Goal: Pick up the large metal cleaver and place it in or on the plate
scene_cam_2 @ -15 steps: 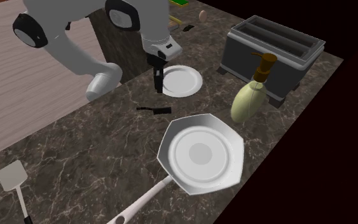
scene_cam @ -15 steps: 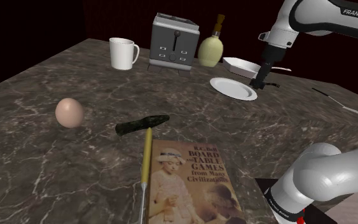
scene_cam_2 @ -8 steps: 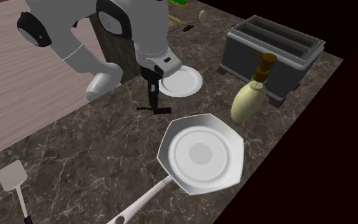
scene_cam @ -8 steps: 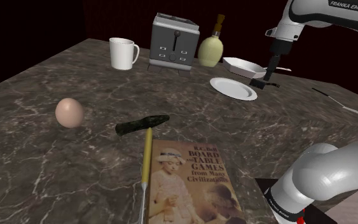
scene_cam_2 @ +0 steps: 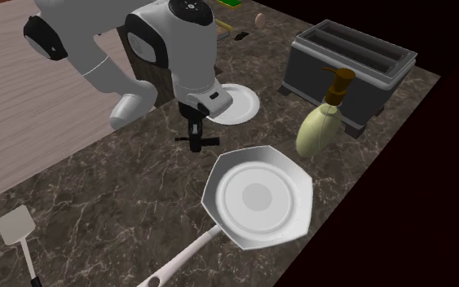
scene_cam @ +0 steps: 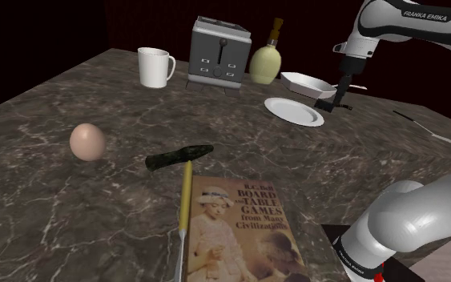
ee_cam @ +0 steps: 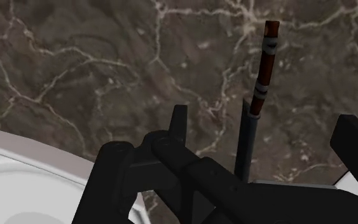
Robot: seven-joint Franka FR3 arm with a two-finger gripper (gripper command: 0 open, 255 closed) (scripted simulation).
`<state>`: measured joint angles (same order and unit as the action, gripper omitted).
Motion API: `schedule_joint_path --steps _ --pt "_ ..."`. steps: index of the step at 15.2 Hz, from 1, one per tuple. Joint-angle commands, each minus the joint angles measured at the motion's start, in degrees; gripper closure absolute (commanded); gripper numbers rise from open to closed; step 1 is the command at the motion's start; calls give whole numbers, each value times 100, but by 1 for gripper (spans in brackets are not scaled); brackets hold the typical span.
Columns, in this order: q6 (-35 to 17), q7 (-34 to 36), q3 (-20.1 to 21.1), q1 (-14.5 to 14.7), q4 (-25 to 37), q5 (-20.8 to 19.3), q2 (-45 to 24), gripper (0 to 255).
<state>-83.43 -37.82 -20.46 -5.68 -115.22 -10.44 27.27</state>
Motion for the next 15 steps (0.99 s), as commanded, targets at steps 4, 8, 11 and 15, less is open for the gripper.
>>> schedule_joint_path --steps 4,8,11,15 --pt "-186 6 -21 -16 -238 -27 56 0" --pt "-185 6 -21 -16 -236 -27 55 0" --pt "-185 6 -21 -16 -236 -27 55 255" --pt "-185 6 -21 -16 -236 -27 55 255"
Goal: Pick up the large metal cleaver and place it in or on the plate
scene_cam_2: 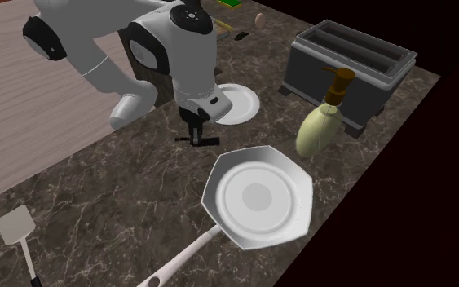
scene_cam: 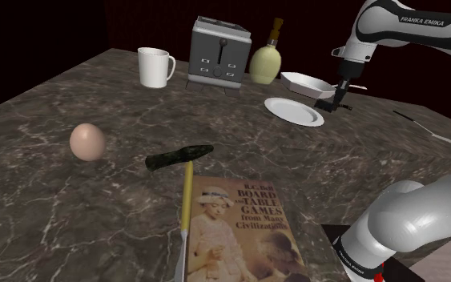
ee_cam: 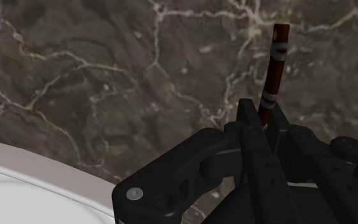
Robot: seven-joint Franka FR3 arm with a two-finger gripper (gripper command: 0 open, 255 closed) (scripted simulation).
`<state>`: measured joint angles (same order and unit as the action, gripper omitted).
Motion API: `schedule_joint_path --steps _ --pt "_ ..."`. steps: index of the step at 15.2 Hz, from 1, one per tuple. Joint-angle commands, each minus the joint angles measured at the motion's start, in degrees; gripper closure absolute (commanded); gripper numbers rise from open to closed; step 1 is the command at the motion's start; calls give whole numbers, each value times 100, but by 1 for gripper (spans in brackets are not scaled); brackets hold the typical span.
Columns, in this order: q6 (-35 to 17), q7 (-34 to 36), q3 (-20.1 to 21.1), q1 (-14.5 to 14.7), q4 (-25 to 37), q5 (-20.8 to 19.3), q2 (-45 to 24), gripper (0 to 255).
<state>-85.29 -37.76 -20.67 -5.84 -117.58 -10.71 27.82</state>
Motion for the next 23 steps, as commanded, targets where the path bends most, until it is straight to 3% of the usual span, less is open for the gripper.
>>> schedule_joint_path --steps 1,4,21,23 --pt "0 0 0 0 0 0 0 255" --pt "0 0 0 0 0 0 0 255" --pt "1237 -156 44 78 1691 132 -463 255" --pt "1261 153 268 152 1621 232 -402 255"
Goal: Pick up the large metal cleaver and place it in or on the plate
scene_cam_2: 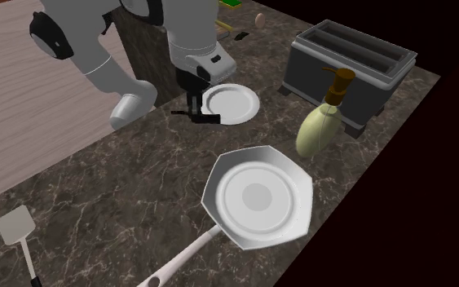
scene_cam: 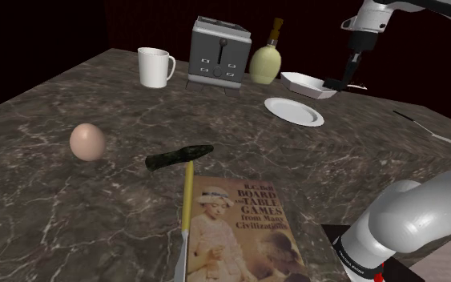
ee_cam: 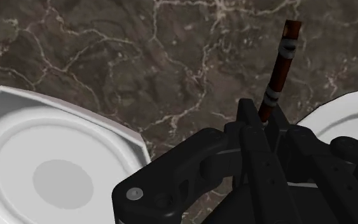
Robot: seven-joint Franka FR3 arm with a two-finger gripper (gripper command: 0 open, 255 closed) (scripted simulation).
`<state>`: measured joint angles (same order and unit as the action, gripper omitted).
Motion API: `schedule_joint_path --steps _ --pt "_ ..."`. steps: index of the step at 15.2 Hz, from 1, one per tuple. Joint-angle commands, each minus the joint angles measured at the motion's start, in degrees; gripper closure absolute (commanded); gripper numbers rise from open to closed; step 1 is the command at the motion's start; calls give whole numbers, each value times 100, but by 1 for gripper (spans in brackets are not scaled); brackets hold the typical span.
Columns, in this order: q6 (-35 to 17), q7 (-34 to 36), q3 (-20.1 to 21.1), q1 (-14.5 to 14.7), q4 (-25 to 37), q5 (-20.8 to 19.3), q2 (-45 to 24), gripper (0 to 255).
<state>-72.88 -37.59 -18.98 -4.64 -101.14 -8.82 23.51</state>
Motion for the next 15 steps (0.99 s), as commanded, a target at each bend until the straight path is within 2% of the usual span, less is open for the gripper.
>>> schedule_joint_path --steps 1,13,15 --pt "31 289 207 71 -48 97 49 255" --pt "61 2105 1468 582 156 827 -218 255" --pt "-98 2107 1469 580 -78 823 -143 255"
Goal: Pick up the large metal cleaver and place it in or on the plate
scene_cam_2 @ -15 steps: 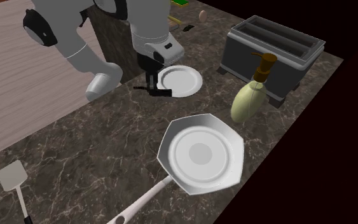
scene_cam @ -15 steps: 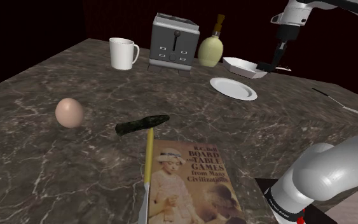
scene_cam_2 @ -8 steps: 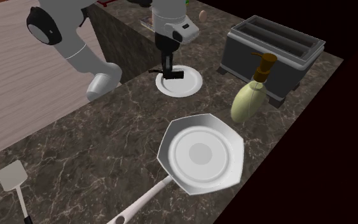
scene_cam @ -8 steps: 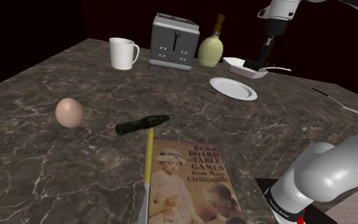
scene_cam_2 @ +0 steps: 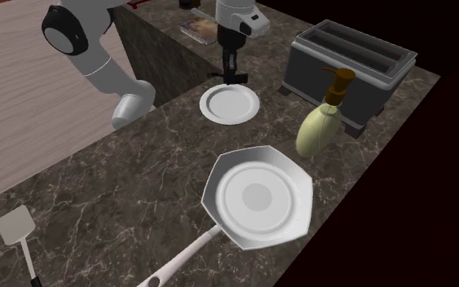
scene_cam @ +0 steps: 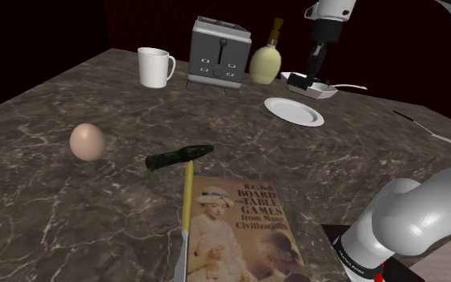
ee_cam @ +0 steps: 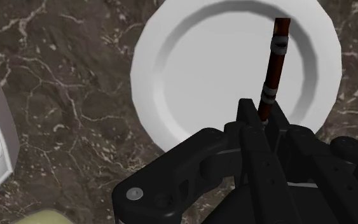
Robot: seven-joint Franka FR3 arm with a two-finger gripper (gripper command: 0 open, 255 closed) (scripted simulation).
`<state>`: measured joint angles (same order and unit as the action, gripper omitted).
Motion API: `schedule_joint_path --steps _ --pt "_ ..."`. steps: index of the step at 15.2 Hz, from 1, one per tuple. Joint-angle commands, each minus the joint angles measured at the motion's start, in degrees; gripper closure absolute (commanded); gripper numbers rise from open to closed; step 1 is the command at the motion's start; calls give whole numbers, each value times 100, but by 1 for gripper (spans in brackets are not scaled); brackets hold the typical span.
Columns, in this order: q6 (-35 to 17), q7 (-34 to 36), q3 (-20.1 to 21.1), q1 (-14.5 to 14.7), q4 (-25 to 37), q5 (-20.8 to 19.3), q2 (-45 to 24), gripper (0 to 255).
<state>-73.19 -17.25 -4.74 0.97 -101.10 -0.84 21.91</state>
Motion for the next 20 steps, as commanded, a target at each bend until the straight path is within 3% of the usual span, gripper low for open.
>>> schedule_joint_path --steps 1,13,20 --pt "-146 74 46 17 -196 23 52 255" --pt "-1043 79 44 5 -1412 2 371 255" --pt "-1042 79 44 5 -1410 2 370 255"
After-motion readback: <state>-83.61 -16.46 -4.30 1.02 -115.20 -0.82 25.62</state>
